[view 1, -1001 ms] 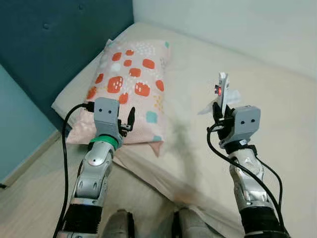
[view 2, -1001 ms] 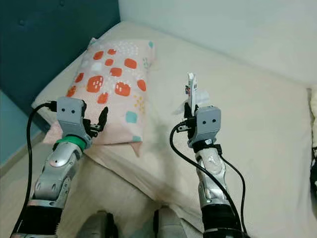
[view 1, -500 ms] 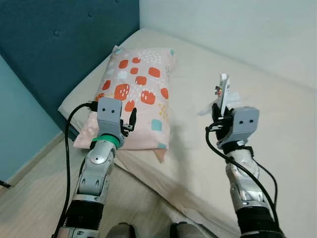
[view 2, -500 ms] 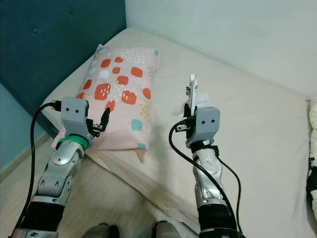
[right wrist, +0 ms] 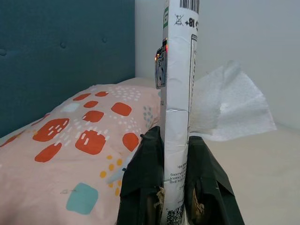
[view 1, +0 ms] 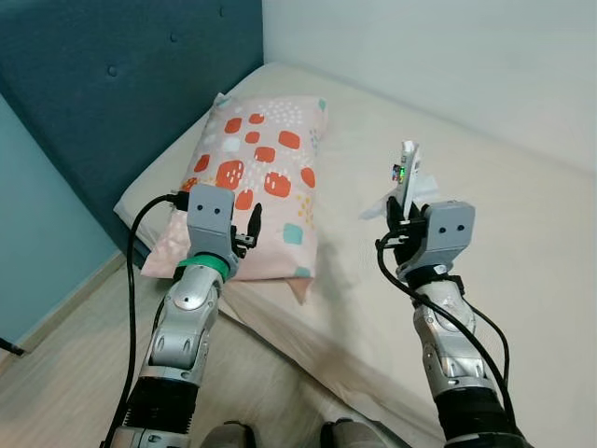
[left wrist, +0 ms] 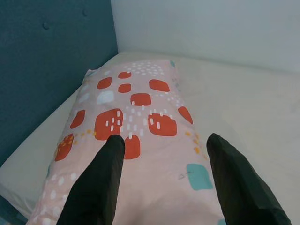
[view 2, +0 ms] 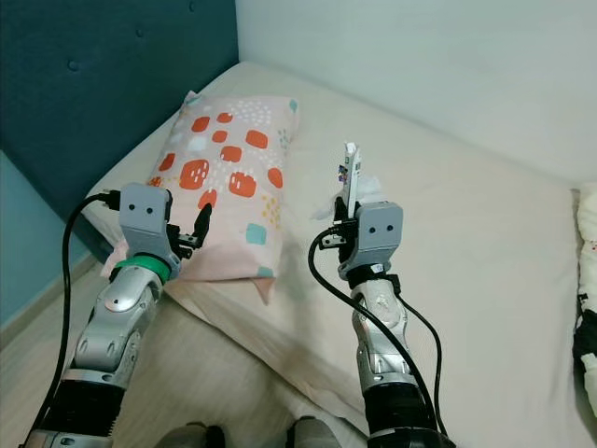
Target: Clean up the room
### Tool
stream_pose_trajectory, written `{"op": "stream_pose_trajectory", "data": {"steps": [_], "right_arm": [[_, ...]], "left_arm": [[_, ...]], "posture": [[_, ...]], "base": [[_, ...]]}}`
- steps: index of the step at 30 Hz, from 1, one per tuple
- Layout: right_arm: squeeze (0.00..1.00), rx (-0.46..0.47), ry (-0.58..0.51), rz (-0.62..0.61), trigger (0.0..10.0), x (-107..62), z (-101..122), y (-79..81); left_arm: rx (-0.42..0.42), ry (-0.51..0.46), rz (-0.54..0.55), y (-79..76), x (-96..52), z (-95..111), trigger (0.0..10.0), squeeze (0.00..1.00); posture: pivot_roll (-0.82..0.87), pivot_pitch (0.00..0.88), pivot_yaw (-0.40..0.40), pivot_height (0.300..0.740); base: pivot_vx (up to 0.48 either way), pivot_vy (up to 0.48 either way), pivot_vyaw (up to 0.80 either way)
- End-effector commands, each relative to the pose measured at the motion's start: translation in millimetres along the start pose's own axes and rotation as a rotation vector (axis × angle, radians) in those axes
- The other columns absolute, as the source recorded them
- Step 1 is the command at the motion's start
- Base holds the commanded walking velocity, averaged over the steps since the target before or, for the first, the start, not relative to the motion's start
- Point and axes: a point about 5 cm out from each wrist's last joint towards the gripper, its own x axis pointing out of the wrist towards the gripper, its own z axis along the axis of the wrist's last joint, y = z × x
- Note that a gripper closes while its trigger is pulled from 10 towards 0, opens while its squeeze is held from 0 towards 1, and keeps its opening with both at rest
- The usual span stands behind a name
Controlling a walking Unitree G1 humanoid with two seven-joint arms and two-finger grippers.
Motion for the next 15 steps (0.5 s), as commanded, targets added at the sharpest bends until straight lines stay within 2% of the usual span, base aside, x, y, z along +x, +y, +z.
{"op": "stream_pose_trajectory", "data": {"steps": [1, 15], "right_arm": [[0.00, 0.010, 0.022, -0.003, 10.0, -0.7, -3.8, 1.6], [0.00, -0.006, 0.031, 0.011, 10.0, 0.5, -4.9, 5.3]], "left_arm": [[0.004, 0.020, 0.001, -0.9, -2.0, -6.0, 10.0, 0.00], [0.004, 0.022, 0.000, -0.6, -2.6, -6.6, 10.0, 0.00]], "posture": [[-0.02, 0.000, 0.017, 0.734], [-0.01, 0.000, 0.017, 0.734]], "base": [[-0.262, 0.000, 0.00], [-0.306, 0.000, 0.00]]}}
